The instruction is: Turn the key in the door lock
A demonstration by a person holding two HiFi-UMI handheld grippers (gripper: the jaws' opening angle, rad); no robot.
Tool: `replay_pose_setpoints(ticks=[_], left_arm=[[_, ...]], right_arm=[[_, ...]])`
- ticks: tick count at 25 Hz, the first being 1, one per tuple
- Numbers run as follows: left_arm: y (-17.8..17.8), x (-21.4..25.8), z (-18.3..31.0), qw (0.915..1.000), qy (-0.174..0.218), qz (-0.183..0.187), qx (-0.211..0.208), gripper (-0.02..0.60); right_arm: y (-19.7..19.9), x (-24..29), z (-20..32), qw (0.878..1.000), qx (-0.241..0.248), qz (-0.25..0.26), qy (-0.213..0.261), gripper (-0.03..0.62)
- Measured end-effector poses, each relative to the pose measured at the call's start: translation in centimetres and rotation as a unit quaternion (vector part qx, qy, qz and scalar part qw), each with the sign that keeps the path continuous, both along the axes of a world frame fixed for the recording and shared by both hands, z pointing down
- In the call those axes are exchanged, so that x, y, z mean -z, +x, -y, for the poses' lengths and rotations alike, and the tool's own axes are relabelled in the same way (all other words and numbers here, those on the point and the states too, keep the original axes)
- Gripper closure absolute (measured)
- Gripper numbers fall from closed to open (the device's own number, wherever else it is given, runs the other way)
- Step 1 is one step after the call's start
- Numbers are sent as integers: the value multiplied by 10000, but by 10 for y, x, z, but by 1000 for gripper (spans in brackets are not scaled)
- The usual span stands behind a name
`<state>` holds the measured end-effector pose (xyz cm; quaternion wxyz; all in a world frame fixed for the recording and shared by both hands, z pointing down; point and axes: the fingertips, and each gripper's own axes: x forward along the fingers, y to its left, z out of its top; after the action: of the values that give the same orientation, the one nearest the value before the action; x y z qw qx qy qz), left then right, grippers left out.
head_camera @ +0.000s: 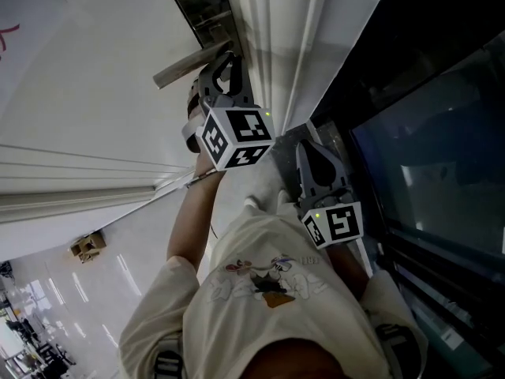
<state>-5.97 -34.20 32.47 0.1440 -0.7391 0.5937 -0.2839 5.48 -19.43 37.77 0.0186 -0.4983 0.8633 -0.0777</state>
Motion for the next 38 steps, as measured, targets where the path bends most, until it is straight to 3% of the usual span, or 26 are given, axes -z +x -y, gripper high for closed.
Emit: replay_pose_setpoints(ticks=[2,6,13,15,18,21,23,27,29,31,33,35,38], left_arm=[[2,-1,-1,9985,-11,546,-13,535],[6,-2,-3,9914,13,1304,-57,540],[11,-8,-5,9697,52,2429,-270,549],[11,-9,-5,9647,73,2615,-312,549],[10,-5,-6,9661,208,2554,-300,536],[10,5,-10,9760,381,2119,-321,475],[13,15,-19,9847,559,1597,-416,468],[18,27,-46,9952,616,-72,-760,468],[16,33,-61,9901,554,-947,-870,490],[11,42,-76,9810,625,-1622,-857,572],[7,45,-91,9690,560,-2250,-854,575],[1,43,-105,9567,390,-2748,-879,575],[-15,40,-126,9459,302,-3156,-694,575]], right_arm=[[2,0,-1,10000,-6,39,-6,586],[5,0,-3,9999,4,123,-11,586],[9,-2,-8,9998,16,212,-57,586],[8,-3,-10,9997,26,227,-76,586],[7,-3,-11,9997,39,237,-93,586],[7,-3,-11,9997,36,240,-91,586],[7,-3,-12,9997,31,239,-90,586],[6,-2,-12,9997,32,216,-76,586],[4,-1,-12,9999,37,128,-38,586],[2,3,-12,10000,39,-3,24,588],[0,8,-11,9999,57,-81,92,588],[-3,13,-10,9998,87,-106,160,588],[-12,22,-9,9994,122,-119,303,588]])
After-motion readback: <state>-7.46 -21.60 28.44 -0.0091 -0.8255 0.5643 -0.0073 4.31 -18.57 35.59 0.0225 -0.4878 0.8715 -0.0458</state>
